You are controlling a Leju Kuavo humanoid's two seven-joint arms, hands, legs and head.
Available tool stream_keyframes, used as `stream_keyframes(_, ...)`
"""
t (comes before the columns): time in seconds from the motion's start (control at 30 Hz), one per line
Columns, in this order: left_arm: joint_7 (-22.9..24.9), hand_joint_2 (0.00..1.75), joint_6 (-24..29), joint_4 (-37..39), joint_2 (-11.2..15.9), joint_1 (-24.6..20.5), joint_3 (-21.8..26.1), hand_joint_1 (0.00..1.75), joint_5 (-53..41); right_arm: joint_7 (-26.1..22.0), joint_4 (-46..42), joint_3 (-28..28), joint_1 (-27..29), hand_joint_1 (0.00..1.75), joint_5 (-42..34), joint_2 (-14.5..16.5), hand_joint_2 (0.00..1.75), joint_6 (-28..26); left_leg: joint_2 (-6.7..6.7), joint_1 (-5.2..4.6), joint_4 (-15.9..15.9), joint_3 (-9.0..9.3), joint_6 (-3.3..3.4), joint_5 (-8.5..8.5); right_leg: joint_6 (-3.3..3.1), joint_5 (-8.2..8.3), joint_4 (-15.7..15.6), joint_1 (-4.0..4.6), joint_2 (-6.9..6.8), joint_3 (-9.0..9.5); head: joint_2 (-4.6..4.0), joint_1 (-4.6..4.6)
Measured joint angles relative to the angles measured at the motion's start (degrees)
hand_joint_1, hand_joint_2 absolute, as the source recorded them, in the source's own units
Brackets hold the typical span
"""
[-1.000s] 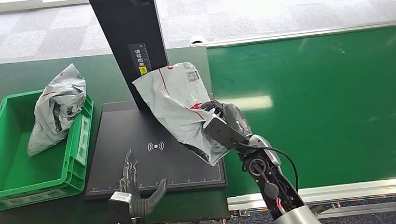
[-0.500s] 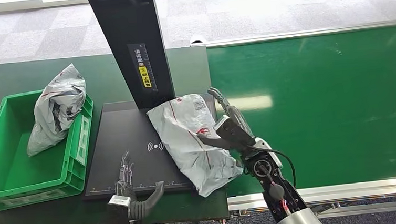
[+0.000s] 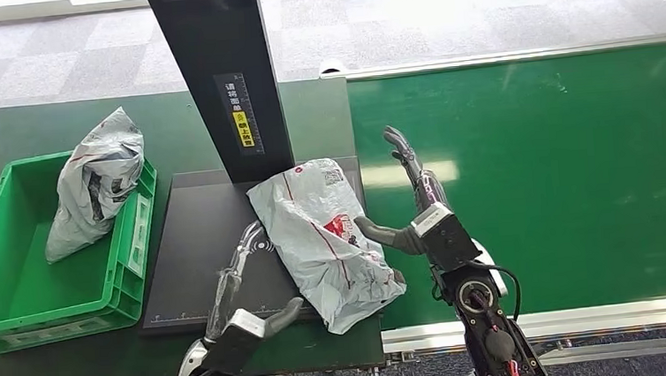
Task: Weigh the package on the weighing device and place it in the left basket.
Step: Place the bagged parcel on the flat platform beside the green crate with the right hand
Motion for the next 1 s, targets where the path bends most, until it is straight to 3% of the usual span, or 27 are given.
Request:
stream_keyframes(0.23, 4.58, 1.75, -1.19, 5.91, -1.25, -7.67, -2.65, 0.0, -8.77, -0.24, -1.79, 0.05, -0.27, 0.0, -0.62, 1.41, 1.75, 0.56, 0.01, 0.0, 0.01, 0.0, 0.0, 0.01, -0.04, 0.04, 0.0, 0.0, 0.0, -0.01, 0.0, 0.0)
stream_keyframes(0.53, 9.21, 1.75, -0.47, 29.43, -7.51, -20.72, -4.36, 0.0, -13.64, -0.15, -3.02, 0.64, -1.17, 0.0, -0.54, 2.96, 1.75, 1.15, 0.02, -0.01, 0.03, 0.0, 0.01, 0.01, -0.02, 0.06, 0.0, -0.02, 0.0, 0.0, 0.0, 0.01)
stream_keyframes(0.87, 12.01, 1.75, -3.88, 44.79, -12.03, -27.62, -4.67, 0.03, -14.52, -0.04, -3.23, 0.79, -1.2, 0.0, -0.32, 3.61, 1.75, 1.15, -0.01, -0.01, 0.01, -0.02, 0.01, 0.01, -0.02, 0.05, 0.0, -0.02, -0.02, 0.02, 0.0, 0.0)
stream_keyframes(0.9, 12.18, 1.75, -4.09, 45.58, -12.26, -28.05, -4.77, 0.36, -14.68, -0.04, -3.23, 0.79, -1.2, 0.0, -0.28, 3.65, 1.75, 1.15, -0.01, -0.01, 0.02, -0.01, 0.01, 0.01, -0.02, 0.05, 0.0, -0.02, -0.02, 0.03, 0.0, 0.0)
stream_keyframes(1.0, 12.47, 1.75, -4.93, 47.44, -12.78, -29.06, -4.99, 1.64, -14.91, -0.04, -3.23, 0.78, -1.3, 0.0, -0.14, 3.75, 1.75, 1.14, -0.03, -0.01, 0.02, 0.02, 0.02, 0.02, -0.02, 0.05, 0.0, -0.04, -0.02, 0.08, 0.0, 0.0)
